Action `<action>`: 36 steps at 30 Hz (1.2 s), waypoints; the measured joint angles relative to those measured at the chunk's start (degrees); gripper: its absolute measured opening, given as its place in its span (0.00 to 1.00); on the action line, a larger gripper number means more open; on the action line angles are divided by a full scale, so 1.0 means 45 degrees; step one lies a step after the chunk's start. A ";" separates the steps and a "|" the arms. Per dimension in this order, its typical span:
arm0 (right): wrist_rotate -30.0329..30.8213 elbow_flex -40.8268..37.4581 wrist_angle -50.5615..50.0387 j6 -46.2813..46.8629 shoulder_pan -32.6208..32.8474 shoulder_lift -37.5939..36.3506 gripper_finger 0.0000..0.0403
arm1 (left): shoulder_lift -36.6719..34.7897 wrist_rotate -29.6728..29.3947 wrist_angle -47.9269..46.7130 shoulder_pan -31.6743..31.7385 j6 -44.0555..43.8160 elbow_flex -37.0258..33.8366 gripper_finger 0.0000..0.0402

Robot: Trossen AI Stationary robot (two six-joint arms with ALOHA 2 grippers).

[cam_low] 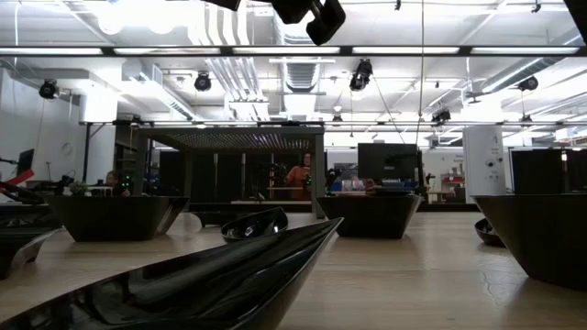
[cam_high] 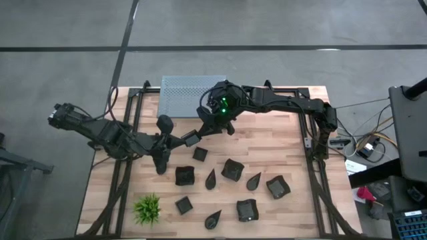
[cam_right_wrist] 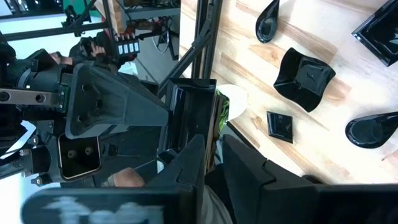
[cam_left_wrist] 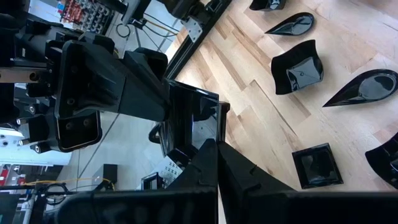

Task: Pick & Place Mini shaped plates
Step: Stack the square plate on top of the other square plates on the shelf

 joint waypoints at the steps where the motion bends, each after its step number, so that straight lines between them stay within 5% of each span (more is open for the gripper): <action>1: -0.0014 0.0000 0.0000 -0.0005 0.0000 0.0000 0.13 | 0.0000 0.0000 0.0008 0.0000 0.0000 0.0000 0.00; 9: -0.0067 0.0000 0.0005 -0.0265 0.0000 0.0005 0.03 | 0.0000 0.0001 0.0126 0.0010 0.0016 0.0026 0.00; 26: -0.0079 -0.0001 0.0111 -0.0427 0.0000 0.0005 0.02 | 0.0015 0.0000 0.0210 0.0000 0.0034 0.0063 0.00; 36: -0.0169 -0.0005 0.0102 -0.0377 0.0000 0.0005 0.15 | 0.0015 -0.0005 0.0314 0.0000 0.0124 0.0078 0.00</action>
